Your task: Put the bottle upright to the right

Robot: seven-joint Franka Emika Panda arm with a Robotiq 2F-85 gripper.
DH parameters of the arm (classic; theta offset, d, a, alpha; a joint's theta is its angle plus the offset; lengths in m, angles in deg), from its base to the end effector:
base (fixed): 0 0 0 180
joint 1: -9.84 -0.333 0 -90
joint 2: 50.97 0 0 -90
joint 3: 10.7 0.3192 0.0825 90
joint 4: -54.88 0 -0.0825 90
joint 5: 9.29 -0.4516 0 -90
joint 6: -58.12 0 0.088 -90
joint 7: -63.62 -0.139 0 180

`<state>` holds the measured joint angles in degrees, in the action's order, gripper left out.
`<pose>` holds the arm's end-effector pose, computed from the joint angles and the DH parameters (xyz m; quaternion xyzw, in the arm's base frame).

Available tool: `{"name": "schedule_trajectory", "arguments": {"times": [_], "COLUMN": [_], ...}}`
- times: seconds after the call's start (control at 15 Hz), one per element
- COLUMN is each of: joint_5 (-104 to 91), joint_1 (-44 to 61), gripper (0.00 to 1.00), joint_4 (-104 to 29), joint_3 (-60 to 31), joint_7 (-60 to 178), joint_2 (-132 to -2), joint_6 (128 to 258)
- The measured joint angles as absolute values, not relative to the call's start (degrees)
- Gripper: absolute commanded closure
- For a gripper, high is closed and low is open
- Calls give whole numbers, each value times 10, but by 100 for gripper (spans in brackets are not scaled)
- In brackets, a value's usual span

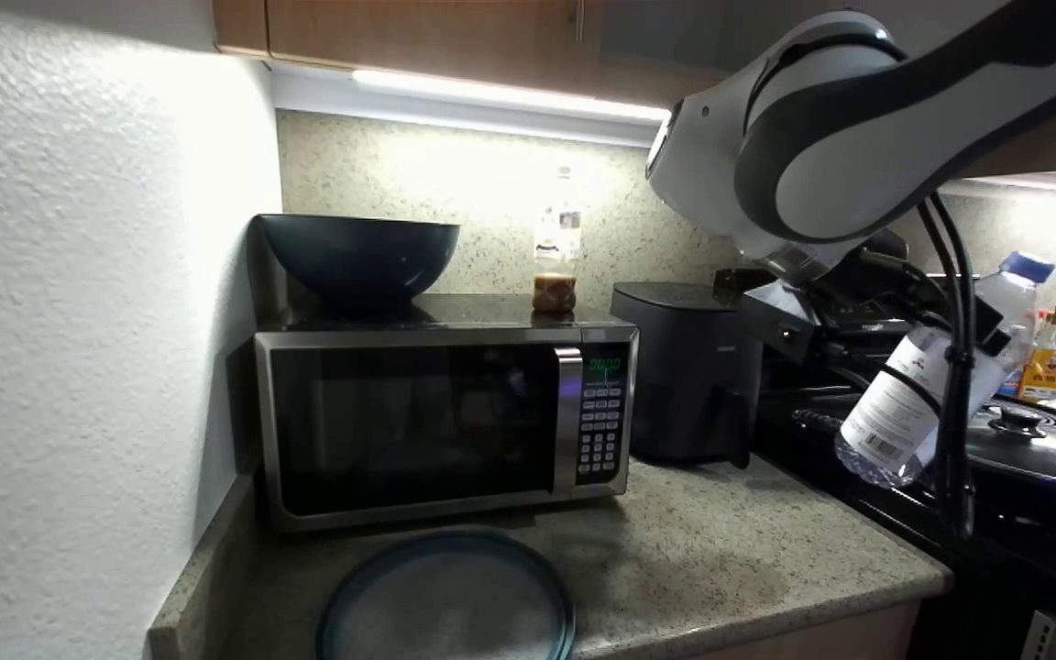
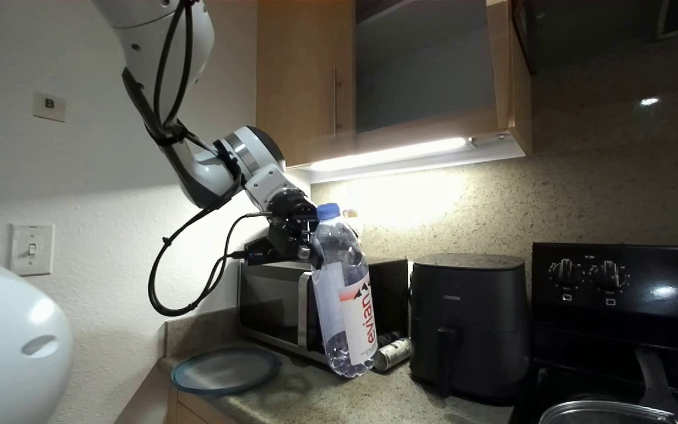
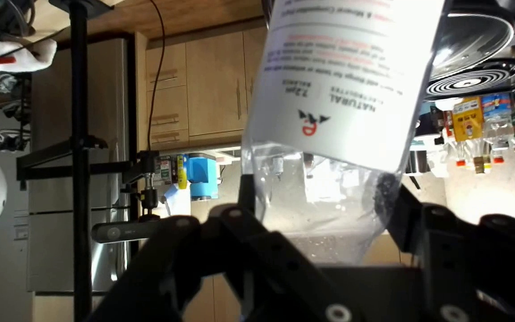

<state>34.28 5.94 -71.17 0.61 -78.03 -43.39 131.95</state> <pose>0.4738 0.0168 0.3967 0.4159 -0.7464 0.3009 0.4235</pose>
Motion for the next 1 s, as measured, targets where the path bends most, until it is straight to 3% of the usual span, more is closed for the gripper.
{"name": "schedule_trajectory", "arguments": {"times": [0.07,0.67,1.0], "joint_5": [343,374,429], "joint_1": [59,57,50], "gripper": [57,57,57], "joint_4": [-706,-648,-597], "joint_3": [1,-14,-26], "joint_7": [-780,-812,-811], "joint_2": [-440,-539,-618], "joint_6": [1326,1210,1234]}}
